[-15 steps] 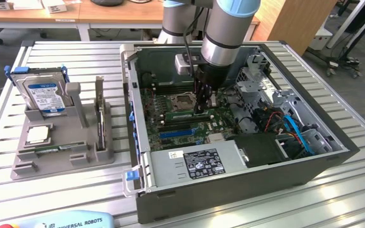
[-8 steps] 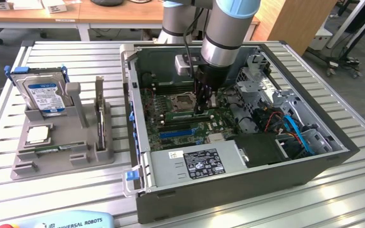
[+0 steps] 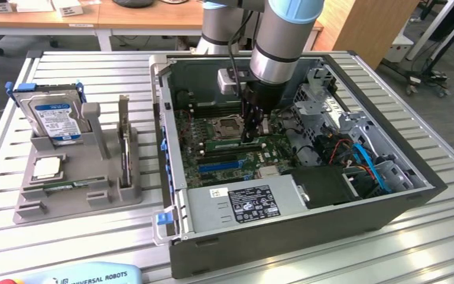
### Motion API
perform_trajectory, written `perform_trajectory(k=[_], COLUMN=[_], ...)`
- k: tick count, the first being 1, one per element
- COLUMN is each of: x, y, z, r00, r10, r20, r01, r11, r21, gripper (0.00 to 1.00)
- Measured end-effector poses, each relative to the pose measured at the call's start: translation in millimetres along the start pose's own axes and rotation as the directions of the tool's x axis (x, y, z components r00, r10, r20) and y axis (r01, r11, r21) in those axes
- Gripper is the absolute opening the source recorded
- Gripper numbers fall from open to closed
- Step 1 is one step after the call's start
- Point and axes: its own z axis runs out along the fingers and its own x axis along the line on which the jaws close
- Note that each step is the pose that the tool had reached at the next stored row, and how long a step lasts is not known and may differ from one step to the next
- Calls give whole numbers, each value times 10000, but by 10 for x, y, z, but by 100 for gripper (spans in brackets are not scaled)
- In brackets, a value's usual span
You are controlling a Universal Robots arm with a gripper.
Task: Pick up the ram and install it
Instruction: 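Insert the ram into the slot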
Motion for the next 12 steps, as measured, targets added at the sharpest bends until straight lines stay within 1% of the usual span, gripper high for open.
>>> perform_trajectory(k=[12], x=[0], y=[-1], z=[12], r00=[10000], r10=[0], r20=[1], r01=[0], r11=[10000], r21=[0], gripper=[11])
